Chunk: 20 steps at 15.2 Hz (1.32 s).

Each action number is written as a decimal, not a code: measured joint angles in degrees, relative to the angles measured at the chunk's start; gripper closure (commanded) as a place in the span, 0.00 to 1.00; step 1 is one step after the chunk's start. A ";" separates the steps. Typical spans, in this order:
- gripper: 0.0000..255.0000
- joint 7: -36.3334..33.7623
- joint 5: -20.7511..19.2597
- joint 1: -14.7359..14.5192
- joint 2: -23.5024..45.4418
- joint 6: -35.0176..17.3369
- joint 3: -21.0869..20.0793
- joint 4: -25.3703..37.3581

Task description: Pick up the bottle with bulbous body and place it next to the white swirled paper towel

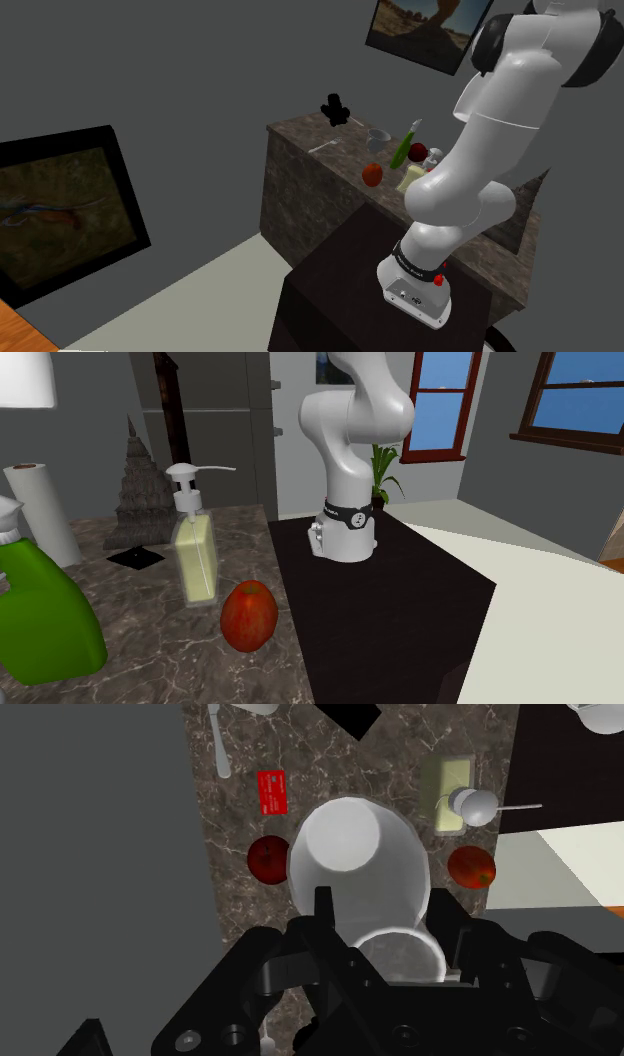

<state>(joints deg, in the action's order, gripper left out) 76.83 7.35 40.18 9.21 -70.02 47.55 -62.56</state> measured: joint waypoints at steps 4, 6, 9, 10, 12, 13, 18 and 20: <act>1.00 -1.37 -3.36 -2.57 -3.99 -4.84 -0.64 -7.63; 1.00 -2.06 -4.47 -3.36 -5.39 -6.84 -0.99 -10.59; 1.00 -3.08 -6.06 -4.31 -7.44 -9.73 -1.55 -14.88; 1.00 -3.31 -6.59 -4.54 -8.15 -10.86 -1.71 -16.52; 1.00 -4.04 -7.49 -5.01 -9.36 -12.68 -2.12 -19.18; 1.00 -4.45 -8.09 -5.26 -10.18 -13.69 -2.37 -20.77; 1.00 -5.45 -9.39 -5.67 -12.01 -17.88 -2.93 -26.27; 1.00 -5.90 -9.88 -5.81 -12.71 -19.51 -3.17 -28.40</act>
<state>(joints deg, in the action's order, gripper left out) 70.93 -2.52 34.36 -3.50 -89.53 44.39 -90.96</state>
